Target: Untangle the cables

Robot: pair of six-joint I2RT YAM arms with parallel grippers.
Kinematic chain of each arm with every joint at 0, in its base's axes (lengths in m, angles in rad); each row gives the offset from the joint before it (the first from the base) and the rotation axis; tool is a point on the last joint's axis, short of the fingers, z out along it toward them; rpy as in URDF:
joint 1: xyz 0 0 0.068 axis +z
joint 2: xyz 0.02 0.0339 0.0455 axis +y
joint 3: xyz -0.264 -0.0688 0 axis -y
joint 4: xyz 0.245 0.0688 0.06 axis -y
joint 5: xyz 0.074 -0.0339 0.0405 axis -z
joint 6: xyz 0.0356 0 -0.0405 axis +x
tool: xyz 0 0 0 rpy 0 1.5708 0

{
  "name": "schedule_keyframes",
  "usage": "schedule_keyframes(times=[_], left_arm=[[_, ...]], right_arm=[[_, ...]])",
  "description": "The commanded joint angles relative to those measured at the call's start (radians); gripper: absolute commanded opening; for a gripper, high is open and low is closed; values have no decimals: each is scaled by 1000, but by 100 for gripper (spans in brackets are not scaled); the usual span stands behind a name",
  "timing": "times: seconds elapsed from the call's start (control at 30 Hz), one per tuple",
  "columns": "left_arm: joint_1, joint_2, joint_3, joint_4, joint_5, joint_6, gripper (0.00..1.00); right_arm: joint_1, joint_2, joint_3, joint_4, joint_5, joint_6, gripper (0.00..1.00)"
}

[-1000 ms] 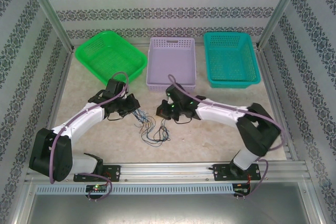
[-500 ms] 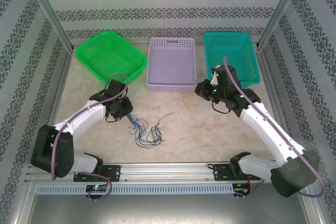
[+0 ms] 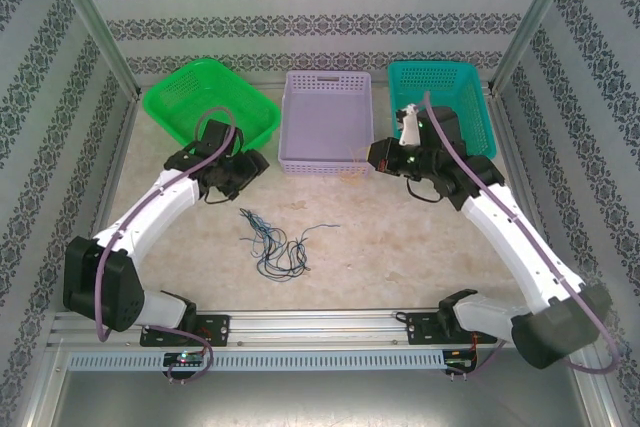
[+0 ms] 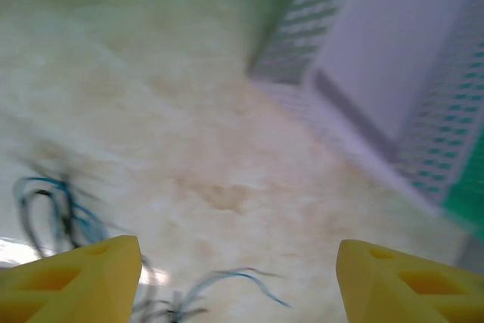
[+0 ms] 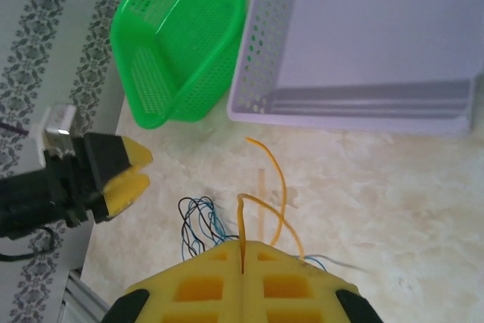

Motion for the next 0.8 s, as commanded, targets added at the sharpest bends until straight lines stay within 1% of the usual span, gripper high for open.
schedule_keyframes(times=[0.0, 0.07, 0.13, 0.23, 0.33, 0.43, 0.6, 0.77], left_arm=[[2, -9, 70, 2, 133, -184, 69], [-11, -5, 91, 56, 195, -277, 69], [-34, -2, 126, 78, 209, -317, 69], [-59, 7, 181, 68, 203, -302, 70], [-75, 17, 191, 98, 223, -298, 68], [-91, 27, 189, 114, 220, -279, 63], [-107, 59, 172, 134, 219, -265, 52], [-109, 88, 157, 129, 184, -228, 48]], right_arm=[[25, 61, 75, 24, -73, -101, 0], [44, 99, 111, 13, -66, -141, 0], [61, 135, 137, 18, -75, -170, 0], [87, 188, 178, 16, -82, -197, 0], [122, 238, 214, 13, -88, -220, 0], [156, 279, 243, 8, -92, -232, 0], [188, 305, 252, 27, -98, -220, 0], [207, 306, 244, 43, -114, -201, 0]])
